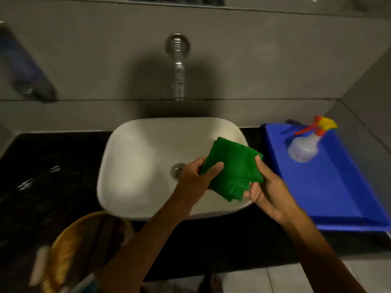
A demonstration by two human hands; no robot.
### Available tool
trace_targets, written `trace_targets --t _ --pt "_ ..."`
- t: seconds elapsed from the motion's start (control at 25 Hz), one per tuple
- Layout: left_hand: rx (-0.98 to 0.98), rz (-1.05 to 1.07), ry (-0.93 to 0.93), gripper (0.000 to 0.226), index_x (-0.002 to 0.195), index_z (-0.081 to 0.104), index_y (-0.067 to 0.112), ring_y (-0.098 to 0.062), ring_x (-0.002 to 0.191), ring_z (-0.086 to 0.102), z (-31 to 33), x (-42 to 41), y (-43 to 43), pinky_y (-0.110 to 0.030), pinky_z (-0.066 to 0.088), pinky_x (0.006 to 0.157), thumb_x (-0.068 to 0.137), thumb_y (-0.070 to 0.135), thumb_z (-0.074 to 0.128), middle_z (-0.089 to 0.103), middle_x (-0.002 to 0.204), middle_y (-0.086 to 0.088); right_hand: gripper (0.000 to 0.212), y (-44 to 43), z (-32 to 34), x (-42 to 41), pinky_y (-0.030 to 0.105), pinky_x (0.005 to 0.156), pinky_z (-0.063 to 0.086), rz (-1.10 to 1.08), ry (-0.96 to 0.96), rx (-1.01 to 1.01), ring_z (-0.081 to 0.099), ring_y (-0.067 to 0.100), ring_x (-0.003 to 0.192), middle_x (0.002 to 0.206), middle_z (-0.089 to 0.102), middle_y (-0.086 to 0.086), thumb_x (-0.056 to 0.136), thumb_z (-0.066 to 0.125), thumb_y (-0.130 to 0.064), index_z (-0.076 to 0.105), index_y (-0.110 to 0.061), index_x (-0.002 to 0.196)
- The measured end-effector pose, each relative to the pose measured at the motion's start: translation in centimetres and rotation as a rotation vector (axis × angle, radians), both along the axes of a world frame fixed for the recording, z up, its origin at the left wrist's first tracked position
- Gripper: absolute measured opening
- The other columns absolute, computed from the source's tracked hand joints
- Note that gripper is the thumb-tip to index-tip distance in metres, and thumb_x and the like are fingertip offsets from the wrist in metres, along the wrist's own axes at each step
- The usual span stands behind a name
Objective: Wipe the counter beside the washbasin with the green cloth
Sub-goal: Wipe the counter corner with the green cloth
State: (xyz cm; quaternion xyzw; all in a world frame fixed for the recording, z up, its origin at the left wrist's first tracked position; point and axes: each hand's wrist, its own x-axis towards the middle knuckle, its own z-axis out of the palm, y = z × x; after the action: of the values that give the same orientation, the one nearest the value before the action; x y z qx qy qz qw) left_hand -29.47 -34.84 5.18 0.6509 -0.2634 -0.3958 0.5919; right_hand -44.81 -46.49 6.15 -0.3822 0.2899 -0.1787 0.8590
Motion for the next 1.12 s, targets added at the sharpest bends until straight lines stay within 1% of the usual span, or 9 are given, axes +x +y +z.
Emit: trace_targets --t 0.12,0.28,0.36,0.52,0.64,0.72,0.84,0.96,1.12 --pt "0.000 0.172 -0.080 0.040 0.114 0.064 0.026 -0.015 0.091 0.071 0.3 8.0 9.5 -0.027 0.059 0.076 0.077 0.038 0.075 0.074 0.099 -0.003 0.041 6.2 0.7 8.9 0.041 0.079 0.061 0.174 0.063 -0.200 0.067 0.026 0.111 0.122 0.069 0.008 0.090 0.054 -0.036 0.057 -0.020 0.127" --pt "0.039 0.461 -0.183 0.054 0.124 0.056 0.026 -0.004 0.098 0.066 -2.9 15.4 23.0 -0.027 0.057 0.085 0.074 0.031 0.077 0.069 0.112 0.000 0.031 16.6 -0.8 21.6 0.033 0.072 0.062 0.388 0.202 -0.490 0.070 0.024 0.102 0.114 0.072 0.006 0.086 0.065 -0.031 0.061 -0.025 0.116" --pt "0.155 0.595 -0.275 0.056 0.127 0.052 0.029 0.001 0.095 0.064 -5.6 17.9 29.3 -0.020 0.055 0.083 0.077 0.034 0.075 0.066 0.107 0.006 0.033 22.5 -2.7 28.2 0.040 0.082 0.060 0.456 0.252 -0.734 0.068 0.025 0.102 0.121 0.066 0.011 0.090 0.064 -0.017 0.055 -0.023 0.121" --pt "0.368 0.862 -0.307 0.052 0.130 0.053 0.023 -0.012 0.086 0.066 -11.4 20.4 38.6 -0.003 0.047 0.065 0.082 0.032 0.072 0.070 0.101 -0.003 0.055 32.7 -7.7 37.4 0.050 0.098 0.050 0.731 0.262 -1.106 0.060 0.031 0.113 0.129 0.057 0.017 0.091 0.060 -0.008 0.037 -0.018 0.141" --pt "0.538 0.869 -0.450 0.045 0.129 0.054 0.020 -0.024 0.103 0.063 -14.4 22.5 42.7 -0.022 0.048 0.082 0.088 0.039 0.060 0.068 0.111 -0.008 0.059 36.7 -11.3 40.7 0.049 0.106 0.042 0.858 0.369 -1.335 0.045 0.036 0.128 0.142 0.042 0.019 0.094 0.055 -0.021 0.026 -0.024 0.147" --pt "0.683 0.834 -0.646 0.049 0.128 0.055 0.013 -0.033 0.120 0.054 -16.0 23.9 45.5 -0.042 0.044 0.097 0.092 0.046 0.044 0.062 0.127 -0.015 0.063 38.4 -13.3 41.1 0.055 0.115 0.024 0.993 0.433 -1.659 0.018 0.035 0.145 0.158 0.016 0.014 0.095 0.047 -0.043 0.016 -0.033 0.149" --pt "0.846 0.755 -0.779 0.058 0.136 0.047 0.008 -0.036 0.137 0.038 -18.3 24.5 48.2 -0.051 0.032 0.110 0.095 0.045 0.028 0.045 0.145 -0.020 0.069 40.4 -16.2 40.8 0.063 0.116 0.004 1.265 0.247 -2.011 -0.011 0.030 0.149 0.163 -0.010 0.005 0.092 0.026 -0.064 0.000 -0.037 0.150" --pt "0.855 0.745 -0.790 0.054 0.141 0.040 0.008 -0.031 0.141 0.032 -20.1 24.5 48.6 -0.046 0.025 0.113 0.097 0.036 0.029 0.038 0.151 -0.017 0.066 40.5 -18.7 41.8 0.063 0.117 0.009 1.175 0.257 -2.060 -0.011 0.029 0.149 0.163 -0.009 0.007 0.095 0.021 -0.059 -0.005 -0.035 0.150" --pt "0.863 0.760 -0.783 0.054 0.145 0.031 0.006 -0.025 0.144 0.023 -21.0 24.9 48.7 -0.040 0.019 0.116 0.098 0.033 0.029 0.031 0.155 -0.014 0.064 43.9 -20.1 46.9 0.062 0.116 0.001 0.902 0.483 -1.881 -0.012 0.029 0.149 0.163 -0.008 0.011 0.098 0.022 -0.054 -0.001 -0.029 0.152"
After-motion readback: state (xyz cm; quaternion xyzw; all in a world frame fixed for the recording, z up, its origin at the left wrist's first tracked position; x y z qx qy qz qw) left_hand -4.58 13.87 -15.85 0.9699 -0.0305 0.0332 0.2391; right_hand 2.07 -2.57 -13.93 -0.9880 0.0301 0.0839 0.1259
